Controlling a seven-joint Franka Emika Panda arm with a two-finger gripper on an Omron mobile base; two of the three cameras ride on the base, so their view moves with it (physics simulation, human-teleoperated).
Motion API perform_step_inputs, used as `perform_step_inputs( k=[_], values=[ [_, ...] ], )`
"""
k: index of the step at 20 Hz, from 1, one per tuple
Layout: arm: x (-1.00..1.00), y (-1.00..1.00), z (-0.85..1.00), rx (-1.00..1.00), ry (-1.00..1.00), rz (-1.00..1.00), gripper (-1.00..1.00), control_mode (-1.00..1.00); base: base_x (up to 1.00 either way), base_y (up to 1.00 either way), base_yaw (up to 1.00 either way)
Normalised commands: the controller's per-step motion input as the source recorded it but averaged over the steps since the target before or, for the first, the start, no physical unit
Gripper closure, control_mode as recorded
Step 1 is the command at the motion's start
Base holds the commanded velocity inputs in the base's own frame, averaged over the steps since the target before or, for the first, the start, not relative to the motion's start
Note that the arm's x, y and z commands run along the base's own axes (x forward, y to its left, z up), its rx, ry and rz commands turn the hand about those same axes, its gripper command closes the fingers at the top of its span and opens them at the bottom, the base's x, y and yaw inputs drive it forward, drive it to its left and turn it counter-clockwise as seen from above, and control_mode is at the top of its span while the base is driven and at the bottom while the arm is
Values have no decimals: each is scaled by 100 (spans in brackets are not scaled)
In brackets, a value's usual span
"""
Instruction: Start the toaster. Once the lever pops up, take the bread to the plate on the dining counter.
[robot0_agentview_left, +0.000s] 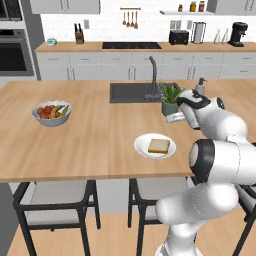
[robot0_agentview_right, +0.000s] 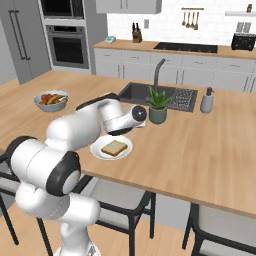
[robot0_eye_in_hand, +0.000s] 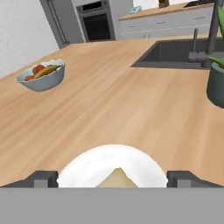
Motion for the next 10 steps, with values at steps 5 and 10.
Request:
perform_step_inputs(
  k=[5,10],
  values=[
    [-100,25,100,-5,1,-14,-100,-100,0,0,0],
    [-100,61,81,-15,8,-9,-100,-100,0,0,0]
  ],
)
